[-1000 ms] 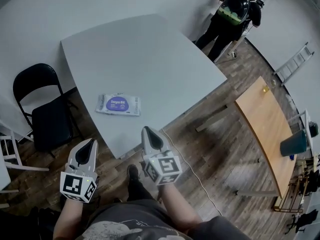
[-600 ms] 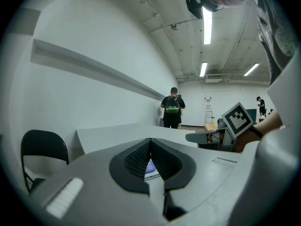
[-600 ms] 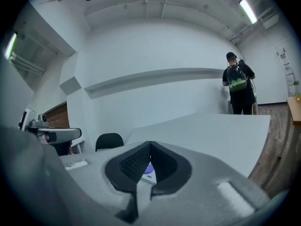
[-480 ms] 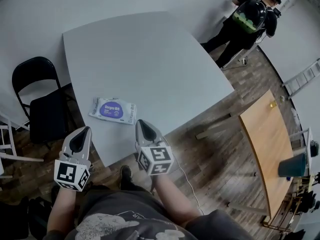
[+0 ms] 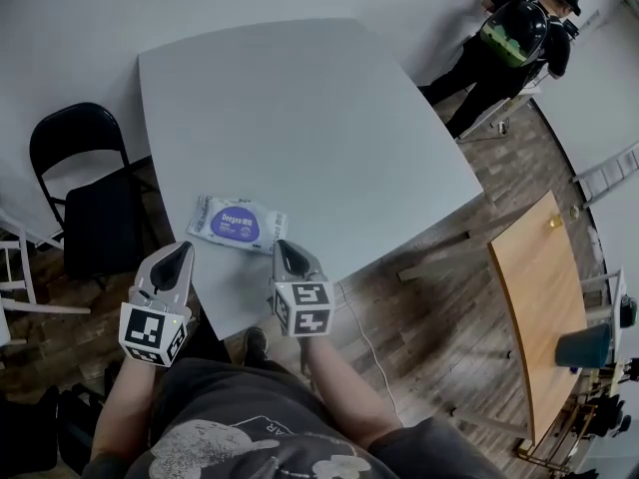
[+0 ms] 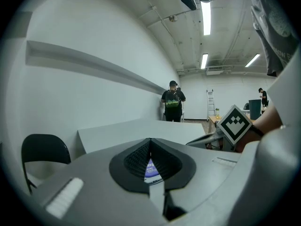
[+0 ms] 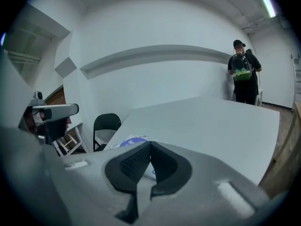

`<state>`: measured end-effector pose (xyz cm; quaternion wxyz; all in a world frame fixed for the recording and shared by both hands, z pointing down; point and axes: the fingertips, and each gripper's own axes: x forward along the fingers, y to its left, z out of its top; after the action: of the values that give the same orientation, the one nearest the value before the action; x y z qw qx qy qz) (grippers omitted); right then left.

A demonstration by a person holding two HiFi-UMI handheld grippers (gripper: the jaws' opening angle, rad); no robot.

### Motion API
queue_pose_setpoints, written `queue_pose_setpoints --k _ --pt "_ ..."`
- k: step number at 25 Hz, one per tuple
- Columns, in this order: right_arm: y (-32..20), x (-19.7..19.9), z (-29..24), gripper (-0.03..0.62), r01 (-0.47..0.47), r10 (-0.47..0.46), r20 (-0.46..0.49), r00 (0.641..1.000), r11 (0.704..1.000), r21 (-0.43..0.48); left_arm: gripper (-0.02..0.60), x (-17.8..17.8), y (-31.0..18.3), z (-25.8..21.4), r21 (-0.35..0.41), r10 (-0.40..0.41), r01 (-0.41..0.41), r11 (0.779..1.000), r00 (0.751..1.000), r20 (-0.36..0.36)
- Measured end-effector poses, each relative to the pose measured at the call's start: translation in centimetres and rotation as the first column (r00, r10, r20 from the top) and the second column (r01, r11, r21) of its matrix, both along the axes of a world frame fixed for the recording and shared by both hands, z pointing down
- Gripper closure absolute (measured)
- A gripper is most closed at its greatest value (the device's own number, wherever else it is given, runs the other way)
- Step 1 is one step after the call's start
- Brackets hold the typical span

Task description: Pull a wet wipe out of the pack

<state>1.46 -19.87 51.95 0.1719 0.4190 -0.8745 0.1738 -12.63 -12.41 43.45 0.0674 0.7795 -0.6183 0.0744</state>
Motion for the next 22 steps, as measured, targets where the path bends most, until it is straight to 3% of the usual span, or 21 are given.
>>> queue_pose_setpoints --k 7,15,22 --pt "-0.8 -1.4 3.4 0.603 0.004 -0.013 -0.088 0.996 0.995 -0.101 0.562 0.7 -3.1 3.2 -0.085 0.126 -0.127 0.988 0.992 -0.016" --pt "-1.2 -2.4 6.4 0.603 0.003 -0.038 -0.169 0.985 0.979 -0.202 0.544 2.5 -5.5 6.5 -0.155 0.267 -0.262 0.953 0.964 0.015" --pt "-1.2 -2.5 7.5 0.603 -0.017 -0.03 -0.205 0.978 0.975 -0.222 0.518 3.1 -6.1 8.6 -0.212 0.36 -0.342 0.916 0.931 0.053"
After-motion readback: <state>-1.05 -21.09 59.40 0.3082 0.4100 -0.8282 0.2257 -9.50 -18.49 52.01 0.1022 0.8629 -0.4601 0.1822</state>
